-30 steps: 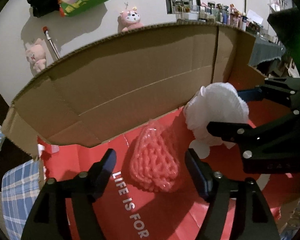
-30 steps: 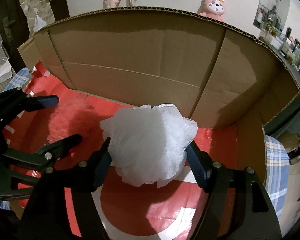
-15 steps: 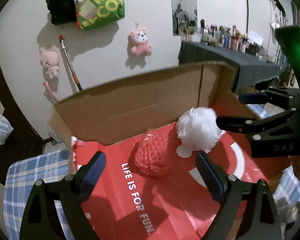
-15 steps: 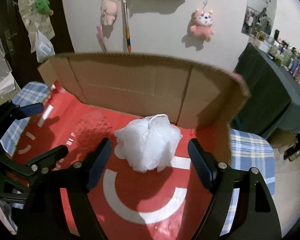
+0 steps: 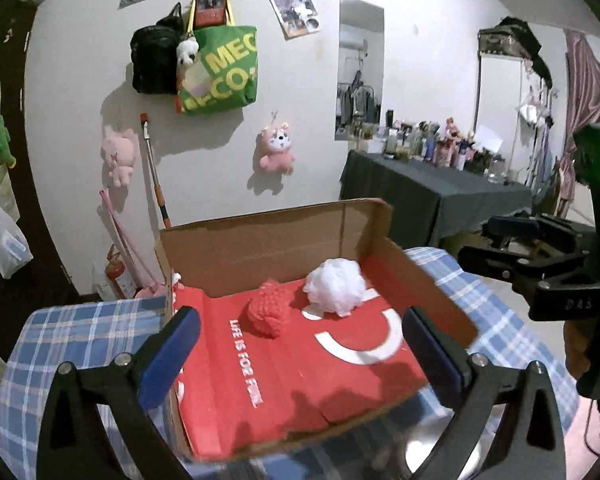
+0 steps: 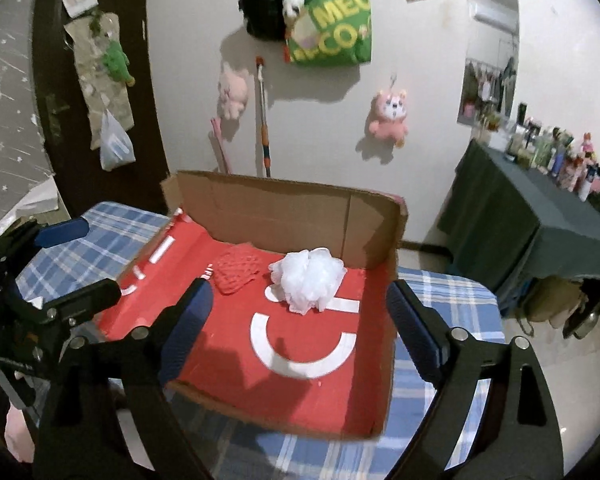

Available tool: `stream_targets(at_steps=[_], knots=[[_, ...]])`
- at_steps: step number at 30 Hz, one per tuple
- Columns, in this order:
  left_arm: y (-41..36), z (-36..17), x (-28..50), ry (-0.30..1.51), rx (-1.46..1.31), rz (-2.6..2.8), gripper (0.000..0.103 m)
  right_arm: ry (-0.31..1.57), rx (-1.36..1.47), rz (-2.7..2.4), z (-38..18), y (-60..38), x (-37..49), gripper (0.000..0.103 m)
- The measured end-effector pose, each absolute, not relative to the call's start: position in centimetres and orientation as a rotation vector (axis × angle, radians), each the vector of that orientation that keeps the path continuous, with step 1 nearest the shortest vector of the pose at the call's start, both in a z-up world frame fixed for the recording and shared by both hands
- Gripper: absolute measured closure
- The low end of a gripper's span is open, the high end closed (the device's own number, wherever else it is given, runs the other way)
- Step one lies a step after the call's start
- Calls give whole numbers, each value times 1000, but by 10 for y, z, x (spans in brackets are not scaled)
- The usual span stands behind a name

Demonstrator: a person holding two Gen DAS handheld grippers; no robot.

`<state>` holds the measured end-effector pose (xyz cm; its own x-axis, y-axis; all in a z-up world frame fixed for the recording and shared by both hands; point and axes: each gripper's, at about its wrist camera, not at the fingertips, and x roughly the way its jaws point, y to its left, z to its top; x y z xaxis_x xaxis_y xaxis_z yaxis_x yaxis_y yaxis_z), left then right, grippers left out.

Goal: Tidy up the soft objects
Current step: 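Open both tools to release the puff and net in the box, then withdraw, then move both tools back toward the remaining soft items on the table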

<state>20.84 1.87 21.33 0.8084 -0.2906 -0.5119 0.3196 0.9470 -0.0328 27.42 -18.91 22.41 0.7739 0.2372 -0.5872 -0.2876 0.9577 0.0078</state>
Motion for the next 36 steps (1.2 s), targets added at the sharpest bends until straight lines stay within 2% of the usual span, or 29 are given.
stream_targets(at_steps=[7, 15, 20, 36], knots=[[29, 219, 143, 450, 9, -340, 0, 508, -78, 267, 236, -199, 194, 14], [37, 203, 73, 355, -54, -312, 0, 381, -56, 249, 227, -208, 108, 12], [34, 184, 43, 326, -57, -279, 0, 339, -49, 230, 207, -208, 70, 7], [17, 81, 10, 409, 19, -227, 0, 420, -37, 195, 102, -194, 32, 7]])
